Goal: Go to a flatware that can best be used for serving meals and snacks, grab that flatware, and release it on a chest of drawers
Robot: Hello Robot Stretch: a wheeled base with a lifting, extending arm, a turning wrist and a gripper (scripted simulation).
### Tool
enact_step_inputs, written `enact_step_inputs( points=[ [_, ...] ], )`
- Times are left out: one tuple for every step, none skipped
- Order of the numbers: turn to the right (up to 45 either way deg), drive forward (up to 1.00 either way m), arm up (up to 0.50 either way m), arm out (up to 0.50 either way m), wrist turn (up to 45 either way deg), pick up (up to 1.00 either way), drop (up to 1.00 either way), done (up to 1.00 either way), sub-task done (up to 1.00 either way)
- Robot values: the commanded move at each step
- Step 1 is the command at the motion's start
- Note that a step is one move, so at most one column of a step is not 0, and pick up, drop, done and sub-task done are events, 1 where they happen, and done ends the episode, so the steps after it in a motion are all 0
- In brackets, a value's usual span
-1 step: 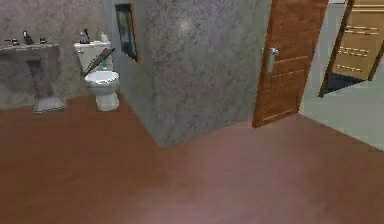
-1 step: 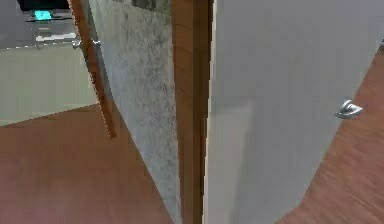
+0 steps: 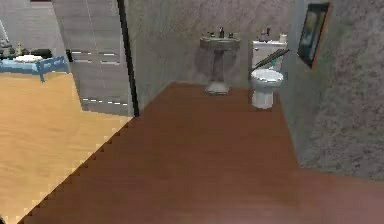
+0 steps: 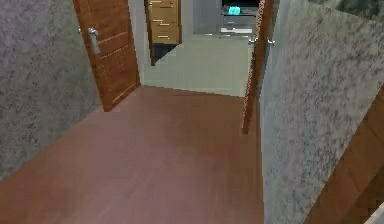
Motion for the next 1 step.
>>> enact_step_inputs(
  points=[
    [-27.0,0.0,0.0,0.0,0.0,0.0,0.0,0.0,0.0]
  ],
)
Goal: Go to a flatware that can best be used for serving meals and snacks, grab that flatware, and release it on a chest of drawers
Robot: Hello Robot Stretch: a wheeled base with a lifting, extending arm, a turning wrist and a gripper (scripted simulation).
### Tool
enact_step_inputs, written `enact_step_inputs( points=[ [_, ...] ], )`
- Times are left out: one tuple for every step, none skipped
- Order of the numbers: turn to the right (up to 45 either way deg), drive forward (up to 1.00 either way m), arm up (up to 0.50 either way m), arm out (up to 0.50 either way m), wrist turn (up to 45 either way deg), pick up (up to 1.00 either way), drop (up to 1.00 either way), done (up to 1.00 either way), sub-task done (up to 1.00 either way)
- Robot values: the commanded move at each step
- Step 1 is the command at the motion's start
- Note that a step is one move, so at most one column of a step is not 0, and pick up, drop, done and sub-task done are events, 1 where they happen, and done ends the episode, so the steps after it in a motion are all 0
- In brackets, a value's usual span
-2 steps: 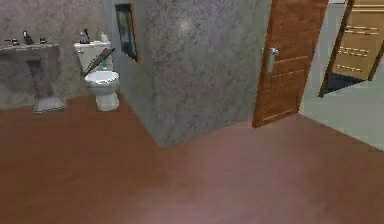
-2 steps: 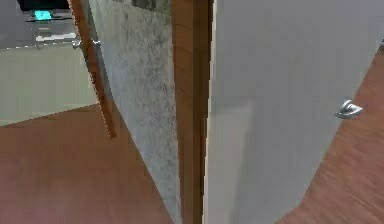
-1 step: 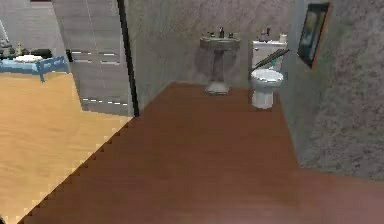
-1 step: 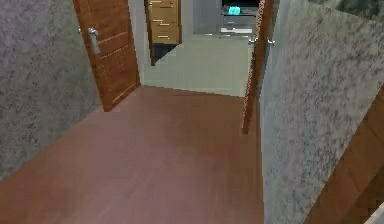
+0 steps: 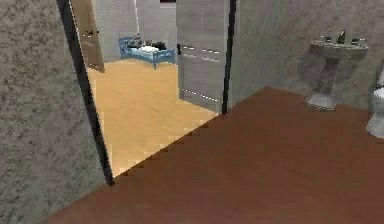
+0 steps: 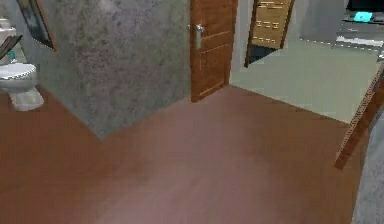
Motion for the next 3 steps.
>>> enact_step_inputs(
  points=[
    [0.0,0.1,0.0,0.0,0.0,0.0,0.0,0.0,0.0],
    [-45.0,0.0,0.0,0.0,0.0,0.0,0.0,0.0,0.0],
    [-18.0,0.0,0.0,0.0,0.0,0.0,0.0,0.0,0.0]
  ],
)
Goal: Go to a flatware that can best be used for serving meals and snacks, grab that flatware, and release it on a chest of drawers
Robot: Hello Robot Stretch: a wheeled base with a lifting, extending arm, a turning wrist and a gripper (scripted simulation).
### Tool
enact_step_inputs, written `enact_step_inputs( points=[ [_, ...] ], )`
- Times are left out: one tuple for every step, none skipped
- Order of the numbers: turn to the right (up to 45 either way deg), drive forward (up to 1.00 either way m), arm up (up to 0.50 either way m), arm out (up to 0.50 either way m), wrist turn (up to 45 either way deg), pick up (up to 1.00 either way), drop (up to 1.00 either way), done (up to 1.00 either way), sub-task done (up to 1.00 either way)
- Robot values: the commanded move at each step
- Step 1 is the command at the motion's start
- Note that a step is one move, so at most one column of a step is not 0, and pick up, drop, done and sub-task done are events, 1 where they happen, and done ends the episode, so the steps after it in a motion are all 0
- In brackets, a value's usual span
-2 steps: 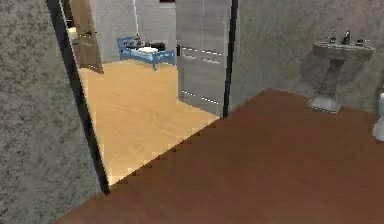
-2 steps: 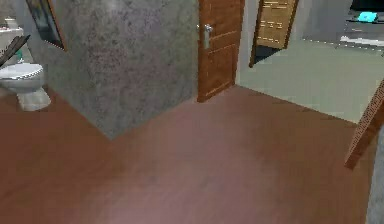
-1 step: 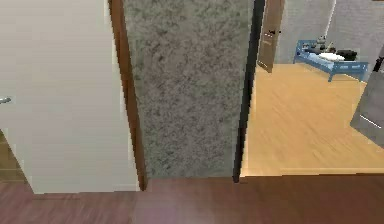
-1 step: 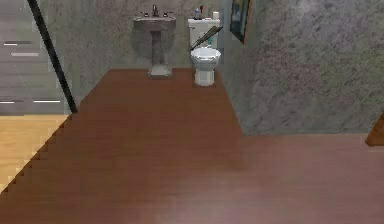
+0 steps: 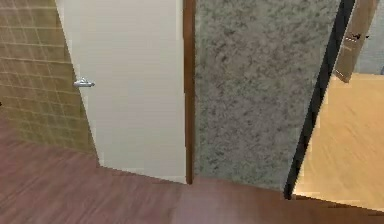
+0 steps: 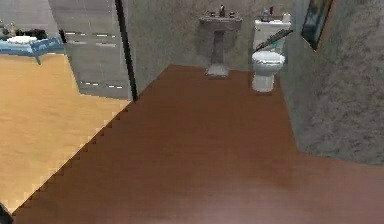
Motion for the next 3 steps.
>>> enact_step_inputs(
  points=[
    [0.0,0.2,0.0,0.0,0.0,0.0,0.0,0.0,0.0],
    [-45.0,0.0,0.0,0.0,0.0,0.0,0.0,0.0,0.0],
    [-27.0,0.0,0.0,0.0,0.0,0.0,0.0,0.0,0.0]
  ],
)
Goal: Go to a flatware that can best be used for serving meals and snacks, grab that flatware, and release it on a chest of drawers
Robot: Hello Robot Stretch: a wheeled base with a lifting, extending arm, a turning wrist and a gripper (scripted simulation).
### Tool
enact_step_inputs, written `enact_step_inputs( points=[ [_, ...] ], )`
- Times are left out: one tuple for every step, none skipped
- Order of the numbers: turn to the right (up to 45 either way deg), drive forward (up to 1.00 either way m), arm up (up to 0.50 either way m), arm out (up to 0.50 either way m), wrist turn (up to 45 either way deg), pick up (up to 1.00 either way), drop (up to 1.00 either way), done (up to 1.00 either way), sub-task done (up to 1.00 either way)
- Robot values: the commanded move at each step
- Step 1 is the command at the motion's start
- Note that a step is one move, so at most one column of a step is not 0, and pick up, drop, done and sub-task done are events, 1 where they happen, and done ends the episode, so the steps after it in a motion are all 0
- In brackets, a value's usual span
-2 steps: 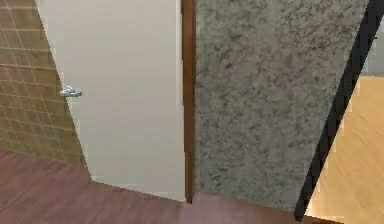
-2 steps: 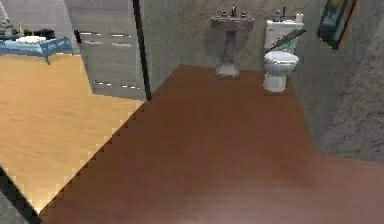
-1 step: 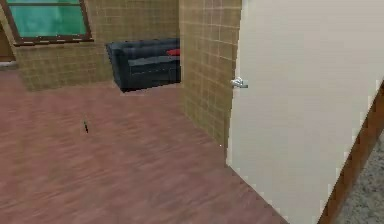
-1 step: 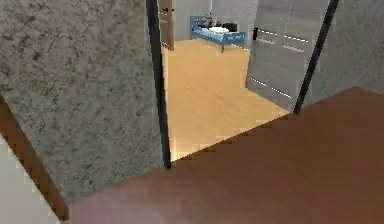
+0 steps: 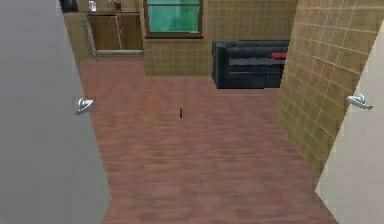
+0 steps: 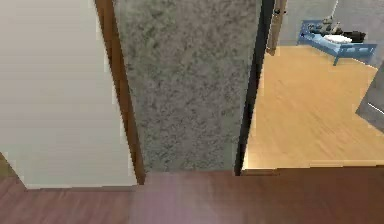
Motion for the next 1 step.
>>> enact_step_inputs(
  points=[
    [0.0,1.0,0.0,0.0,0.0,0.0,0.0,0.0,0.0]
  ],
)
